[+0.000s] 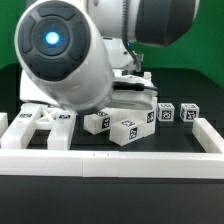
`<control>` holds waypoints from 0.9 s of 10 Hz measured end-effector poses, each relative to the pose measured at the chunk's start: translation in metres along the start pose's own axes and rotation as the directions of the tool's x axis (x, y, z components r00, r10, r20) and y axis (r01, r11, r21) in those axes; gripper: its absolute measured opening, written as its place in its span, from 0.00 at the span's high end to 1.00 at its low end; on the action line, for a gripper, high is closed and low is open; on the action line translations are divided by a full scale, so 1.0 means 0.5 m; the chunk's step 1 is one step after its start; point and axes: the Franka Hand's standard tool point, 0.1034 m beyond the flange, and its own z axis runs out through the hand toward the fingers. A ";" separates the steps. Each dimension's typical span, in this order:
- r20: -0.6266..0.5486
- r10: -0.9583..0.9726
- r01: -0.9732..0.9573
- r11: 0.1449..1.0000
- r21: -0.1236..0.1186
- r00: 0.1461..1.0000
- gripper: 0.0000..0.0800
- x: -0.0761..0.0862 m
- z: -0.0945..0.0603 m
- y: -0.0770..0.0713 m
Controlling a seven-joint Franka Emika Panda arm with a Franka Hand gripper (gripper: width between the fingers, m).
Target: Assemble chair
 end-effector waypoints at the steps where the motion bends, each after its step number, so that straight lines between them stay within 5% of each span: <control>1: -0.013 -0.026 0.026 1.000 0.007 1.000 0.19 -0.007 -0.011 0.009; 6: -0.068 -0.043 0.044 0.999 0.010 0.997 0.19 -0.033 -0.056 0.038; 9: -0.331 -0.040 0.043 0.999 0.003 0.943 0.19 -0.013 -0.084 0.039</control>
Offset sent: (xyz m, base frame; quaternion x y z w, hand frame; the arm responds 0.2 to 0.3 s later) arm 0.0150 -0.0186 0.0225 -0.0195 0.0412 -0.0396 0.9982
